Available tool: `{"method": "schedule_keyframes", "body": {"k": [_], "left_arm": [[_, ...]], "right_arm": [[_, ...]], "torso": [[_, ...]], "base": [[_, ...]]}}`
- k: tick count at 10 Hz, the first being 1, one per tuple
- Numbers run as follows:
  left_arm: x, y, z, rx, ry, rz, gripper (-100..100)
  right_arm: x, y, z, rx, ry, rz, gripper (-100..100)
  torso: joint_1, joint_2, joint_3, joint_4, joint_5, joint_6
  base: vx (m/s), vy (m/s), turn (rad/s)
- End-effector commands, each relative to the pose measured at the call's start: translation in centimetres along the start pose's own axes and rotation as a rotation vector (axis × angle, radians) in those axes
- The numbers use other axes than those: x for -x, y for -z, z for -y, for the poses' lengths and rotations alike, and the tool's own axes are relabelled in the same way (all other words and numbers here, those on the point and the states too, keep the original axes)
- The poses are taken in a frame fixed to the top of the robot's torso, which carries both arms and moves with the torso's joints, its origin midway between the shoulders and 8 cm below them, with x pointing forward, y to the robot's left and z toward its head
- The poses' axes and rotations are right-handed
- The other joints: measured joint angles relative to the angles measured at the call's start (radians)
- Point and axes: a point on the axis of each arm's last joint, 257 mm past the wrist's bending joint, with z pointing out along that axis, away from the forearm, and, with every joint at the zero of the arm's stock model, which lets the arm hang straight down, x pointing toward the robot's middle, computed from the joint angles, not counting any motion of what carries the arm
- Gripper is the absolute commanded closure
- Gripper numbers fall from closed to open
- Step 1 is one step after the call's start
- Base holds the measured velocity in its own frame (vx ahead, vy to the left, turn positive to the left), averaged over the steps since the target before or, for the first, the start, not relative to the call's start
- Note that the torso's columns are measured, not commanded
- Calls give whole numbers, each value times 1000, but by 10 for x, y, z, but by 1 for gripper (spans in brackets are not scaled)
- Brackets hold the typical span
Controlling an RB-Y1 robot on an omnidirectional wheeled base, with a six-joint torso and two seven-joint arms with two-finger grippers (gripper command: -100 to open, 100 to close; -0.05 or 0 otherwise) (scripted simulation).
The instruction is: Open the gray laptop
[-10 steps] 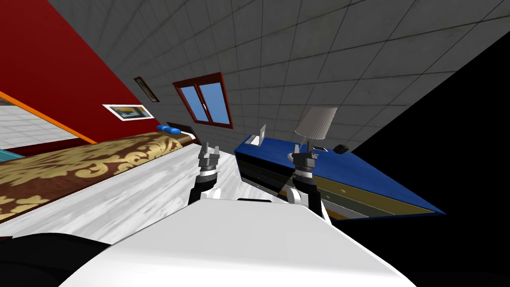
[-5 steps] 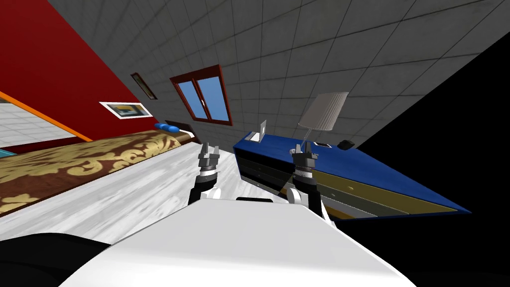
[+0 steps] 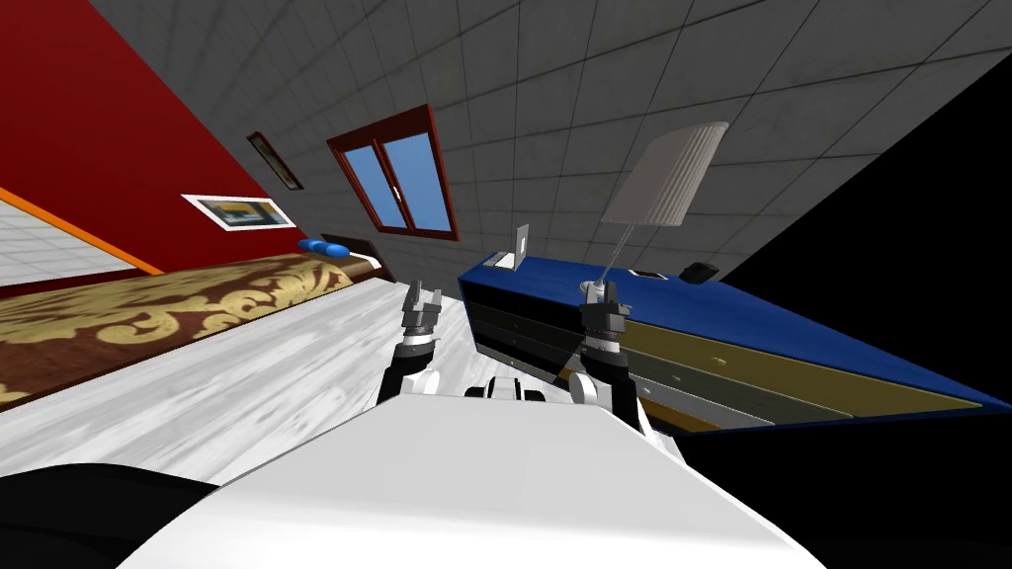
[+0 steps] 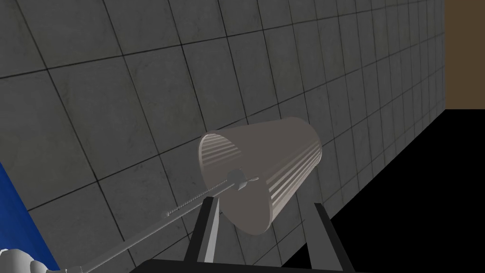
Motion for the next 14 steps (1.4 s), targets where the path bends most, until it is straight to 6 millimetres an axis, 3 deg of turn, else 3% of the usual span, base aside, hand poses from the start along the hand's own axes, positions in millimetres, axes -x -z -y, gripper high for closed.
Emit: {"method": "schedule_keyframes", "body": {"k": [1,4,5,6,7,8,9,10,11,12,13,14], "left_arm": [[-15,-10,-31,55,11,-68,-100],[-24,-19,-43,70,19,-98,-100],[-32,-25,-58,98,23,-125,-100],[-33,-26,-56,93,24,-127,-100],[-41,-30,-72,128,27,-153,-100],[-43,-35,-70,116,29,-156,-100],[-50,-37,-88,159,30,-181,-100],[-53,-44,-83,141,33,-186,-100],[-61,-48,-101,182,32,-212,-100],[-64,-54,-97,166,34,-216,-100],[-72,-58,-115,207,30,-241,-100],[-74,-65,-110,191,32,-246,-100]], "right_arm": [[0,0,0,0,0,0,0],[0,0,0,0,0,0,0],[0,0,0,0,0,0,0],[0,0,0,0,0,0,0],[0,0,0,0,0,0,0],[0,0,0,0,0,0,0],[0,0,0,0,0,0,0],[0,0,0,0,0,0,0],[0,0,0,0,0,0,0],[0,0,0,0,0,0,0],[0,0,0,0,0,0,0],[0,0,0,0,0,0,0]], "torso": [[0,2,-5,3,0,0],[1,4,-5,4,0,0],[1,4,-5,4,0,0],[1,4,-5,4,0,0],[1,4,-5,4,0,0],[0,4,-5,4,0,0],[1,4,-6,4,0,0],[0,3,-6,4,0,0],[1,4,-5,4,0,0],[1,4,-5,4,0,0],[1,4,-5,4,0,0],[0,4,-5,4,0,0]], "base": [[8,-31,-47],[2,-18,-17],[3,-18,-30],[3,-16,-23],[2,-22,-32],[4,-21,-22],[5,-25,-40],[6,-21,-21],[4,-24,-43],[4,-23,-23],[4,-29,-48],[5,-28,-20]]}}
